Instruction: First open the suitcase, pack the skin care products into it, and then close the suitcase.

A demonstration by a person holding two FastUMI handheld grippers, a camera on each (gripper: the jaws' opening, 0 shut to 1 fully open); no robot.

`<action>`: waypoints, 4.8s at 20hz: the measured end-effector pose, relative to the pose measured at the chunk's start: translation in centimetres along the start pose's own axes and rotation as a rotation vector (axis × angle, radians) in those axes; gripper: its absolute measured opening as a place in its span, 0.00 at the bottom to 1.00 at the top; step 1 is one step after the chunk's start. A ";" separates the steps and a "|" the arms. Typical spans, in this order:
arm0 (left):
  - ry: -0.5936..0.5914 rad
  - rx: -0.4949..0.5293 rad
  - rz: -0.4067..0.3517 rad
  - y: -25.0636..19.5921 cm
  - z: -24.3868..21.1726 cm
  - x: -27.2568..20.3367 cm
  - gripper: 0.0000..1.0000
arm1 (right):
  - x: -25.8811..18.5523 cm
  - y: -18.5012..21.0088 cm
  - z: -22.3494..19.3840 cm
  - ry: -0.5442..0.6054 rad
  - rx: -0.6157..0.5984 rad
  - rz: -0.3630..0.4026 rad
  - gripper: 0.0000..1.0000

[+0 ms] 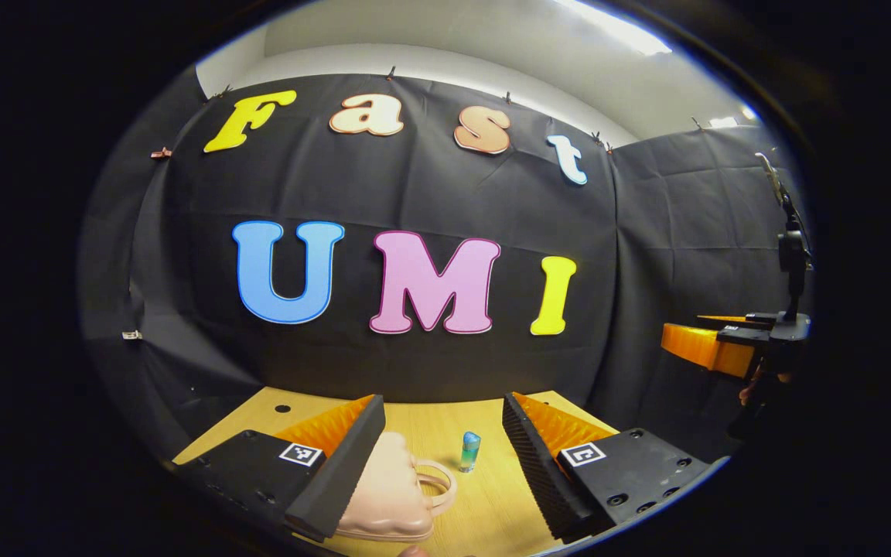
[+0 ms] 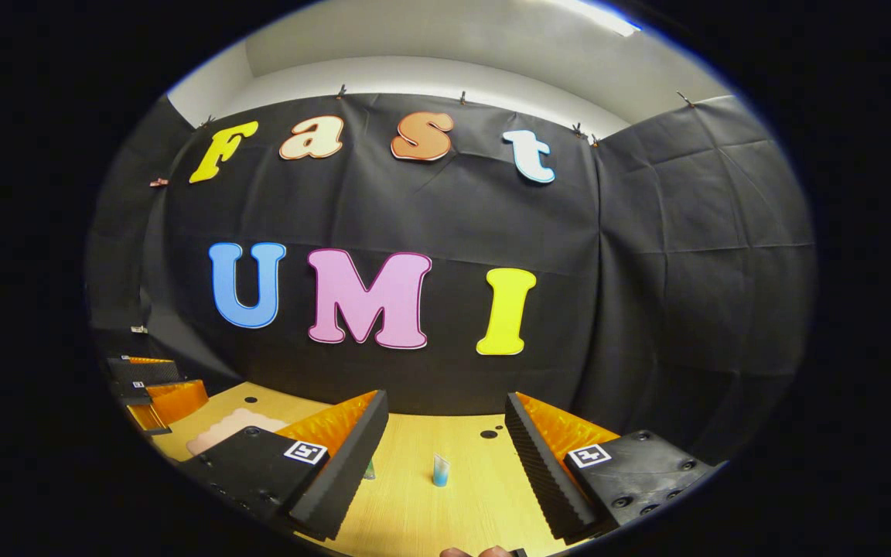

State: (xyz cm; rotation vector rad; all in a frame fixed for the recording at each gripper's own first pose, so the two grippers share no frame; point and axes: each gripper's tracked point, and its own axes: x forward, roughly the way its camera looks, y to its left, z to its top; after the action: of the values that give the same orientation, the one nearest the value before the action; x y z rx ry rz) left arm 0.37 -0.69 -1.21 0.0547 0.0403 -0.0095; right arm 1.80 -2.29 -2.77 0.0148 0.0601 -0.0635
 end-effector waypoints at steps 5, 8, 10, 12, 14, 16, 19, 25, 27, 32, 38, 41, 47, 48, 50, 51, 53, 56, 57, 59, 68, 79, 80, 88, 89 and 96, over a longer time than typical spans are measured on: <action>0.015 0.000 -0.021 -0.7 -0.5 1.0 0.96 | 0.7 -0.6 0.0 -0.008 -0.023 -0.011 0.96; 0.038 -0.008 -0.040 -1.2 -1.3 1.9 0.96 | 1.4 -1.0 -0.2 -0.010 -0.021 -0.019 0.96; 0.066 -0.018 -0.046 -1.6 -2.3 2.7 0.96 | 2.2 -1.3 -0.3 -0.014 -0.032 -0.014 0.96; 0.088 -0.030 -0.058 -2.3 -3.3 3.8 0.96 | 3.3 -1.8 -0.3 -0.022 -0.043 -0.004 0.96; 0.136 -0.034 -0.064 -2.9 -4.7 5.2 0.96 | 4.2 -2.2 -0.8 -0.010 -0.045 0.010 0.96; 0.220 -0.075 -0.102 -4.2 -6.9 6.9 0.96 | 5.2 -3.2 -1.1 -0.010 -0.040 0.009 0.96; 0.467 -0.228 -0.140 -5.6 -13.0 10.3 0.96 | 6.3 -5.4 -2.7 0.008 -0.029 0.008 0.96; 0.884 -0.278 -0.033 -3.5 -23.6 15.0 0.95 | 7.7 -10.3 -6.3 0.075 -0.042 -0.031 0.95; 0.991 -0.243 0.003 -3.0 -26.4 15.8 0.95 | 8.2 -11.7 -7.0 0.093 -0.029 -0.044 0.95; 1.119 -0.187 0.074 -2.1 -30.4 18.3 0.90 | 9.0 -13.6 -7.5 0.099 -0.050 -0.070 0.96; 1.206 -0.187 0.108 -2.5 -33.5 18.8 0.87 | 9.3 -13.4 -8.2 0.121 -0.035 -0.057 0.96; 1.244 -0.185 0.104 -2.4 -34.8 18.3 0.82 | 9.1 -13.6 -8.3 0.125 -0.043 -0.059 0.96; 1.220 -0.076 0.055 -1.1 -30.9 17.8 0.15 | 8.8 -13.5 -9.2 0.145 -0.031 -0.046 0.96; 1.208 -0.081 0.041 -1.1 -30.0 17.6 0.14 | 8.9 -13.1 -9.3 0.144 -0.029 -0.036 0.96; 1.186 -0.131 0.009 -0.5 -26.0 16.8 0.14 | 9.2 -12.3 -9.1 0.136 -0.030 -0.006 0.96; 1.175 -0.148 0.006 -0.1 -24.2 16.4 0.14 | 9.4 -11.8 -8.9 0.130 -0.031 0.012 0.96; 1.142 -0.159 -0.002 1.7 -20.1 15.3 0.14 | 9.8 -10.7 -8.6 0.120 -0.032 0.054 0.96; 1.052 -0.170 0.033 6.5 -13.1 13.5 0.14 | 10.9 -8.4 -8.7 0.108 -0.044 0.129 0.96; 1.026 -0.182 0.045 8.4 -11.2 12.8 0.13 | 11.2 -7.7 -8.8 0.116 -0.051 0.143 0.96; 0.968 -0.205 0.075 13.6 -7.5 11.0 0.13 | 11.7 -6.2 -7.9 0.101 -0.042 0.150 0.96; 0.840 -0.256 0.303 40.3 -6.3 5.1 0.11 | 12.2 5.3 -6.0 0.113 -0.033 0.153 0.97; 1.033 -0.427 0.451 58.2 -30.7 3.3 0.13 | 11.2 10.8 -7.3 0.209 -0.081 -0.001 0.96; 1.052 -0.431 0.468 58.3 -31.3 2.9 0.14 | 11.2 10.9 -7.4 0.215 -0.085 -0.006 0.96; 0.806 -0.390 0.512 59.2 -29.3 4.2 0.52 | 11.0 10.9 -9.5 0.259 -0.081 -0.017 0.97; 0.734 -0.358 0.518 59.0 -27.4 4.4 0.65 | 11.0 10.9 -9.6 0.259 -0.078 -0.015 0.97; 0.309 -0.151 0.458 46.3 -12.8 6.6 0.97 | 11.5 9.2 -10.9 0.239 -0.108 0.023 0.97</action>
State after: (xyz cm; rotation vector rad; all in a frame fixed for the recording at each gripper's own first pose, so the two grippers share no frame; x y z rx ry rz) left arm 6.94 46.17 -11.68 -0.0874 0.3367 0.4604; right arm 13.18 6.30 -14.27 -0.0845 0.3024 -0.0349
